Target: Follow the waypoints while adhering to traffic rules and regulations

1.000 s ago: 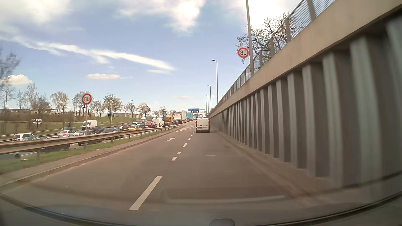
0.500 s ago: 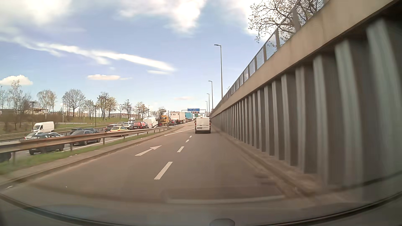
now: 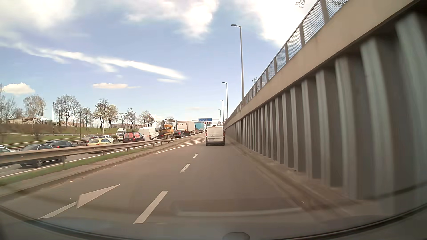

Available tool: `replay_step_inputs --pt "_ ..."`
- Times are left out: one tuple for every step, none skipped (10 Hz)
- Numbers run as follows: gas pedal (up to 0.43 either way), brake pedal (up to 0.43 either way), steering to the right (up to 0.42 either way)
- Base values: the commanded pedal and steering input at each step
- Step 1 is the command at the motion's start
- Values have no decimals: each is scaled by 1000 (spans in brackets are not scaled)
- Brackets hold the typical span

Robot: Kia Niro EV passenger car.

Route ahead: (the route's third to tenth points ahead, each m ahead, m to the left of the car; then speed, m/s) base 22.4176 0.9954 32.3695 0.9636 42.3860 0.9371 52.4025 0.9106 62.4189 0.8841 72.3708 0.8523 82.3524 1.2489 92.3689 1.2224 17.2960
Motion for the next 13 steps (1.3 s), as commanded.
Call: replay_step_inputs --pt "0 140 -1" --pt "0 159 -1" --pt "0 220 -1" --pt "0 220 -1" --pt "0 238 -1" --pt "0 250 -1" --pt "0 256 -1" --pt "0 256 -3" --pt "0 256 -4" --pt "0 256 -4" --pt "0 256 -4" --pt "0 256 -3" --pt "0 256 -3"
